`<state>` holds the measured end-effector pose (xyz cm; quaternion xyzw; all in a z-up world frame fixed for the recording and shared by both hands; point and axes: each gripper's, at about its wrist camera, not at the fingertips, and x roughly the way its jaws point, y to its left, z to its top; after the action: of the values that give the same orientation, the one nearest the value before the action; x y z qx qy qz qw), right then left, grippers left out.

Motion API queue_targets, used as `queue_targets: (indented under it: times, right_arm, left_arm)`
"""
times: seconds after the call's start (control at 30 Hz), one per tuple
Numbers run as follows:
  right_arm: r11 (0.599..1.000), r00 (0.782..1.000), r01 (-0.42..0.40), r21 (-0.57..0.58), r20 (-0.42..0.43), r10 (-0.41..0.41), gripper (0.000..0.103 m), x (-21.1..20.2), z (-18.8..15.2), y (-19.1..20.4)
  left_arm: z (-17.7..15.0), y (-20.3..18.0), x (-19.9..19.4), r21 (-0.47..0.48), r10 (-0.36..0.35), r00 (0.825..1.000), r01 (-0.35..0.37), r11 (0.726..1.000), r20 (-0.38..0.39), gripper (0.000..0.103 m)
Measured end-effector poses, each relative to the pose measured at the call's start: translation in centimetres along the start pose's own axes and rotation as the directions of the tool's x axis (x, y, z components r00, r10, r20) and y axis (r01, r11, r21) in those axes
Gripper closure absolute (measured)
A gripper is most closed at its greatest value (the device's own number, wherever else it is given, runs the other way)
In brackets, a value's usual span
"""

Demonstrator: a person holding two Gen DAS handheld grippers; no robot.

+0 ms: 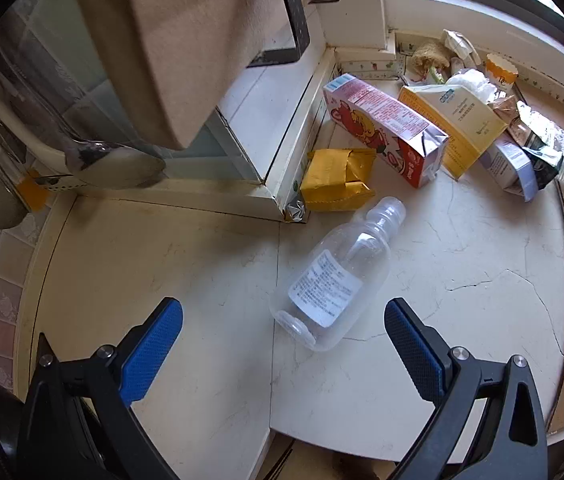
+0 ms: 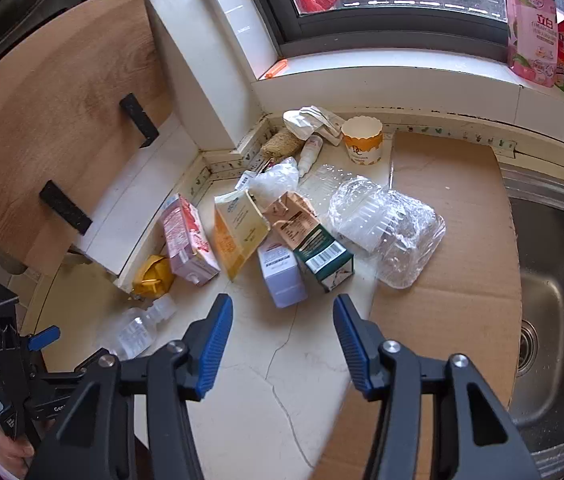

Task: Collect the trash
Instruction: 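Grasp the clear plastic bottle with the left tool while the right tool grasps the green snack bag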

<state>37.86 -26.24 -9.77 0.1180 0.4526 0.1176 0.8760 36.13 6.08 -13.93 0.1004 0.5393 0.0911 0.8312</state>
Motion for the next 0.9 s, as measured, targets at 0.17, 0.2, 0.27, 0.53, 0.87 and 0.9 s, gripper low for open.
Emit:
queue_targets:
  times: [0.17,0.2,0.27,0.53,0.87,0.9]
  right_arm:
    - [0.999,0.999,0.021,-0.042,-0.049,-0.023,0.060,3.7,2.2,-1.4]
    - [0.998,0.998,0.024,-0.057,-0.058,-0.027,0.060,4.4,2.5,-1.5]
    - [0.995,0.996,0.033,-0.090,-0.081,-0.040,0.060,5.8,2.8,-1.9]
    - [0.984,0.990,0.007,-0.177,-0.135,-0.031,0.064,9.0,3.1,-1.7]
    - [0.969,0.985,-0.075,-0.234,-0.168,0.036,0.065,8.9,2.5,-1.1]
    - [0.969,0.983,-0.087,-0.231,-0.177,0.046,0.065,8.8,2.3,-1.2]
  left_arm:
    - [1.2,-0.6,3.0,-0.020,-0.023,0.999,0.022,1.000,-0.042,0.003]
    - [1.4,-0.7,3.3,-0.014,-0.019,0.999,0.018,1.000,-0.040,0.003]
    - [1.8,-1.1,3.9,-0.010,-0.009,0.999,0.009,1.000,-0.032,0.003]
    - [1.7,-1.1,4.2,0.023,0.005,1.000,-0.005,1.000,-0.014,0.003]
    - [1.2,-4.4,3.9,0.157,-0.025,1.000,0.026,0.987,-0.004,0.003]
    - [1.3,-4.8,3.8,0.178,-0.030,1.000,0.029,0.984,-0.001,0.003]
